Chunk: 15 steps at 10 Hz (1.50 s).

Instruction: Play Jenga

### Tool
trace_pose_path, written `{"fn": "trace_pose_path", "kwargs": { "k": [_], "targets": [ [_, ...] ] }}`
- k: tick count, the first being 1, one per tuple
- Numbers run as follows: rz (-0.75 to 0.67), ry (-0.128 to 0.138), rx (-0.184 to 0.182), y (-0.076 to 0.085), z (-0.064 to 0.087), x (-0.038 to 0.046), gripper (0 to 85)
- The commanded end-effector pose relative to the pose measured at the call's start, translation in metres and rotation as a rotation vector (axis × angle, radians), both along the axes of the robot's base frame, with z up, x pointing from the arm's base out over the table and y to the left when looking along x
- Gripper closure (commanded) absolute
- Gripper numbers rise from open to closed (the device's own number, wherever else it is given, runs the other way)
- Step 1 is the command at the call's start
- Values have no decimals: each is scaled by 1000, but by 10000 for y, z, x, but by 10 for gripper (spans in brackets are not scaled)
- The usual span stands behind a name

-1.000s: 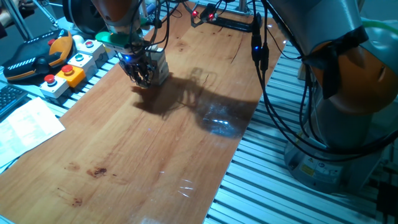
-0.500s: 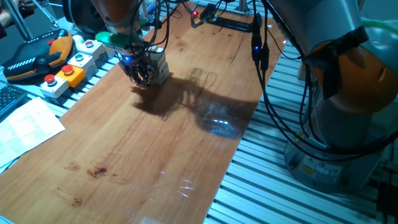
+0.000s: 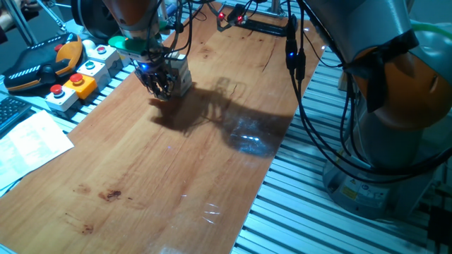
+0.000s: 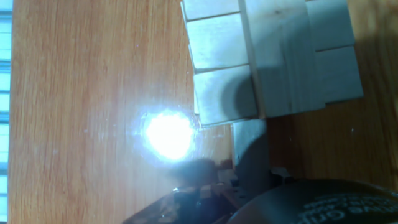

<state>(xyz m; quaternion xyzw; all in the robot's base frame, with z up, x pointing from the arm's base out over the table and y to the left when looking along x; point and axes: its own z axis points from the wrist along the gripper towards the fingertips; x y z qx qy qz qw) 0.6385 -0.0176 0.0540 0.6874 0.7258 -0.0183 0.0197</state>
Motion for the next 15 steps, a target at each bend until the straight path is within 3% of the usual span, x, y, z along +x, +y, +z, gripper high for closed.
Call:
{"fn": "trace_pose_path", "kwargs": {
  "k": [1, 15],
  "targets": [
    [0, 0, 0, 1, 2, 1, 843],
    [5, -5, -8, 69, 16, 0, 843]
  ]
}}
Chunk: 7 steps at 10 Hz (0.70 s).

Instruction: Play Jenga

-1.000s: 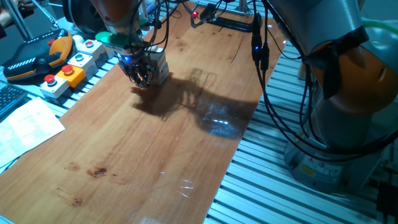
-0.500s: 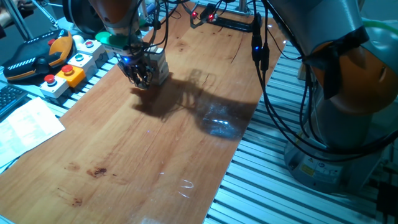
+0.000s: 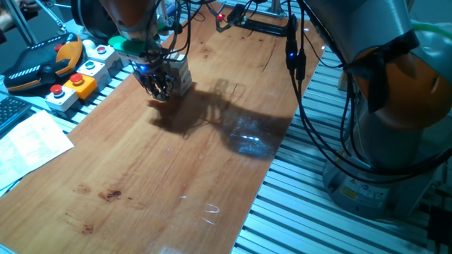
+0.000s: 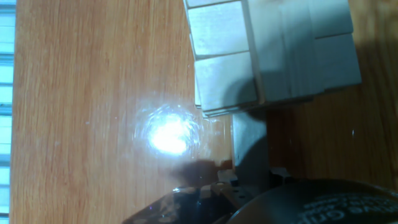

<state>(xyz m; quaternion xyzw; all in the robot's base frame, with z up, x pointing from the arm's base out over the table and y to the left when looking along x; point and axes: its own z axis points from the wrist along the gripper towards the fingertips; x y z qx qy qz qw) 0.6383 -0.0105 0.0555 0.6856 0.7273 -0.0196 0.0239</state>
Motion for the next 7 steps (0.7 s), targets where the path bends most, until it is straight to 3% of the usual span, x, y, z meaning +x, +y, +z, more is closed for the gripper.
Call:
{"fn": "trace_pose_path", "kwargs": {
  "k": [1, 7],
  "targets": [
    [0, 0, 0, 4, 0, 1, 843],
    [-2, 0, 0, 31, -3, -5, 843]
  ]
}}
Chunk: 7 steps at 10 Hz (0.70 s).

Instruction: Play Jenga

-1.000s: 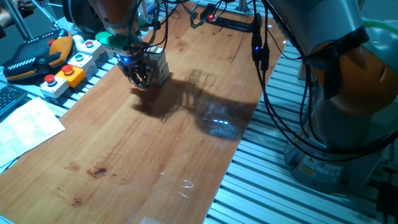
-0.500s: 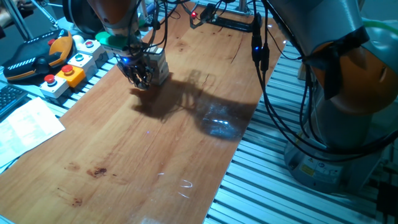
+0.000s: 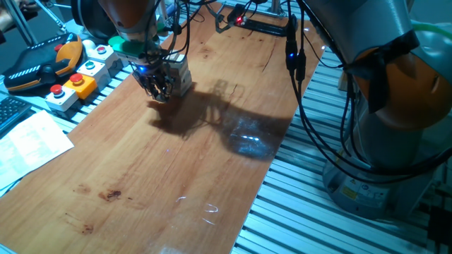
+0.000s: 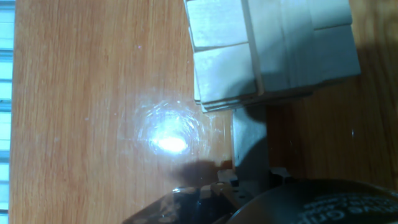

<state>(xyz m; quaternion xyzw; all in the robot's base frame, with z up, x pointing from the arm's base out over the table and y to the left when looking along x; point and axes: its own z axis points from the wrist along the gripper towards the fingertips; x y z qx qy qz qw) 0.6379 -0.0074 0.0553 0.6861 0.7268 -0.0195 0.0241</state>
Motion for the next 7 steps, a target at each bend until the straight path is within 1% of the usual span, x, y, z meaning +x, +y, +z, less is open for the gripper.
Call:
{"fn": "trace_pose_path", "kwargs": {
  "k": [1, 7],
  "targets": [
    [0, 0, 0, 3, 2, 0, 843],
    [-2, 0, -1, 28, 4, -3, 843]
  ]
}}
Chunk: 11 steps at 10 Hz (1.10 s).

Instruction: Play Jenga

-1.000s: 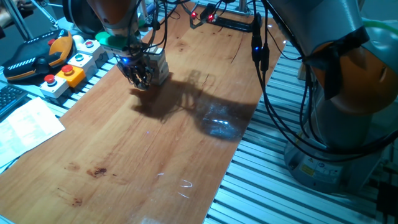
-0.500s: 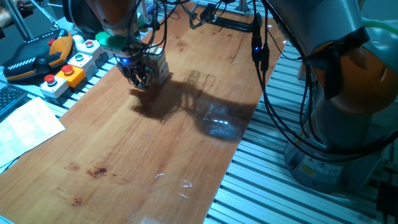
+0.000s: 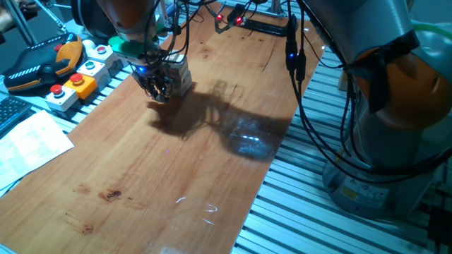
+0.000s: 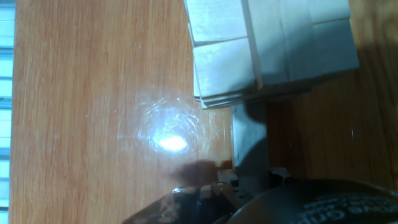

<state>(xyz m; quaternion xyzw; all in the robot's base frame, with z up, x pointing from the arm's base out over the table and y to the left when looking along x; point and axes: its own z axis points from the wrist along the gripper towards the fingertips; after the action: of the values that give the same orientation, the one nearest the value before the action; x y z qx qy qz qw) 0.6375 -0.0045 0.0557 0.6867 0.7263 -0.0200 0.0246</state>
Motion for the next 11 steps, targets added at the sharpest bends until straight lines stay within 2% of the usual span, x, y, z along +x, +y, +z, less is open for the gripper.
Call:
{"fn": "trace_pose_path", "kwargs": {
  "k": [1, 11],
  "targets": [
    [0, 0, 0, 3, -2, -1, 843],
    [-5, 0, -6, 69, 19, -6, 843]
  ]
}}
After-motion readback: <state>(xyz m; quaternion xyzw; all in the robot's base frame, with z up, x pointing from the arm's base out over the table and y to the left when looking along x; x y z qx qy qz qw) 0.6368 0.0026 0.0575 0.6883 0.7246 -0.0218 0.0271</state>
